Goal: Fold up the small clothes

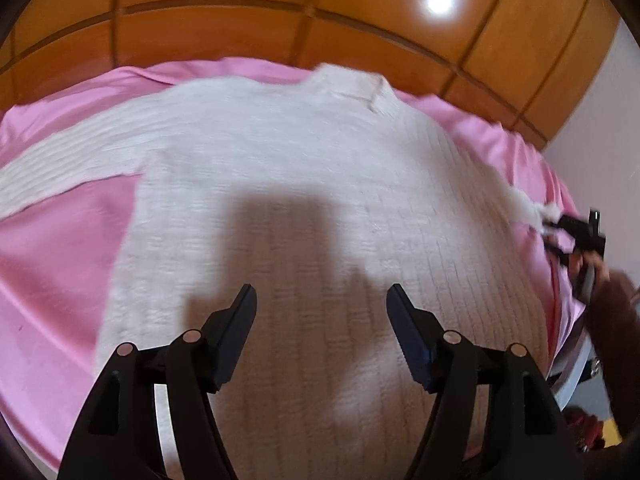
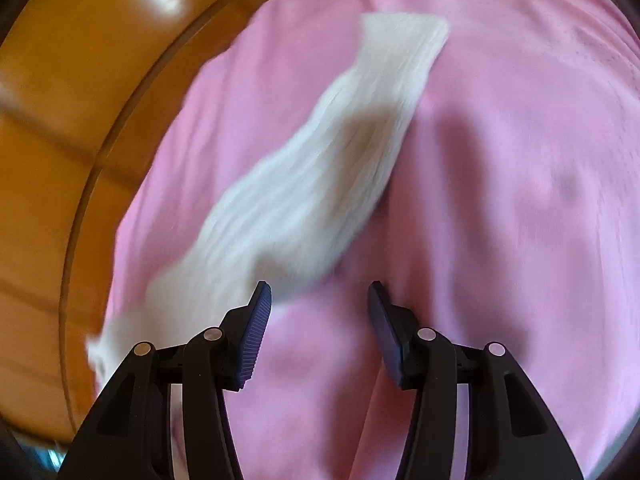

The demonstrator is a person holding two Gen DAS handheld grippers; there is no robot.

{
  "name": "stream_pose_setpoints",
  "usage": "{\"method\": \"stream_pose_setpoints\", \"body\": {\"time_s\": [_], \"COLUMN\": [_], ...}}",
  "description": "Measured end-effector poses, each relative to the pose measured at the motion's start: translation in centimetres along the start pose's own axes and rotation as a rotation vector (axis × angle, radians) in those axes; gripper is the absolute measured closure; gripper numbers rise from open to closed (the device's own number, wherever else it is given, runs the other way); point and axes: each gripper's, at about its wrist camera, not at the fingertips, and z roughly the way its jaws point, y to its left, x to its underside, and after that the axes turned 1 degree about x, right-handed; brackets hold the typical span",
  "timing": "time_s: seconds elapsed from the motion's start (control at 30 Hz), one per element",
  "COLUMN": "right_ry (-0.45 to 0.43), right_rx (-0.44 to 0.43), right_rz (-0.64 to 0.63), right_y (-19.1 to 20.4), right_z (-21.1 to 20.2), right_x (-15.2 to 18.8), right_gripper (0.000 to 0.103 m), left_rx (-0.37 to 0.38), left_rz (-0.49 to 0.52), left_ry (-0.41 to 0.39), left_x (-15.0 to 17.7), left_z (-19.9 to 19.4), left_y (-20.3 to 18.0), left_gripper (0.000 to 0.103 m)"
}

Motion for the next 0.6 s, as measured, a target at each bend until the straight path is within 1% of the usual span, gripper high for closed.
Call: {"method": "stream_pose_setpoints", "body": {"time_s": [0.1, 0.13, 0.17, 0.2, 0.23, 0.3, 0.37, 0.43, 0.5, 0.6], "right_ry": [-0.041, -0.055, -0.061, -0.066, -0.069, -0.097, -0.142, -0.169, -0.187, -0.18], "right_rx": [0.029, 0.07, 0.092, 0.124, 0.133, 0.114, 0.06, 0.009, -0.058, -0.139], "right_rz": [0.024, 0.028, 0.029, 0.022, 0.012, -0.013, -0.085, -0.192, -0.324, -0.466], "right_y": [0.0, 0.2, 0.5, 0.8, 0.7, 1.8, 3.5, 7.1, 12.0, 17.7], "right_z": [1.1, 1.7, 2.4, 2.8, 2.7, 1.6, -0.4, -2.0, -3.5, -4.8], "right_x": [-2.7, -3.8, -3.7, -4.4, -5.2, -5.7, -6.0, -5.5, -3.9, -0.8], "right_gripper": [0.054, 0.065, 0.073, 0.09, 0.096, 0.096, 0.096, 0.096, 0.096, 0.096], "left_rx": [-0.005, -0.006, -0.007, -0.013, -0.015, -0.001, 0.011, 0.022, 0.039, 0.057], "left_rz": [-0.004, -0.015, -0.026, -0.04, -0.053, -0.073, -0.081, -0.089, -0.1, -0.119], "left_ry": [0.038, 0.046, 0.05, 0.053, 0.055, 0.059, 0.059, 0.054, 0.04, 0.021], "left_x": [-0.1, -0.2, -0.1, -0.1, 0.0, 0.0, 0.0, -0.4, -0.7, -1.3], "left_z": [1.4, 1.7, 1.9, 2.1, 2.3, 2.6, 2.9, 3.1, 3.1, 3.1], "left_y": [-0.4, -0.2, 0.0, 0.3, 0.6, 1.1, 1.4, 1.4, 1.6, 1.8], "left_gripper": [0.036, 0.036, 0.036, 0.036, 0.036, 0.036, 0.036, 0.036, 0.036, 0.036]}}
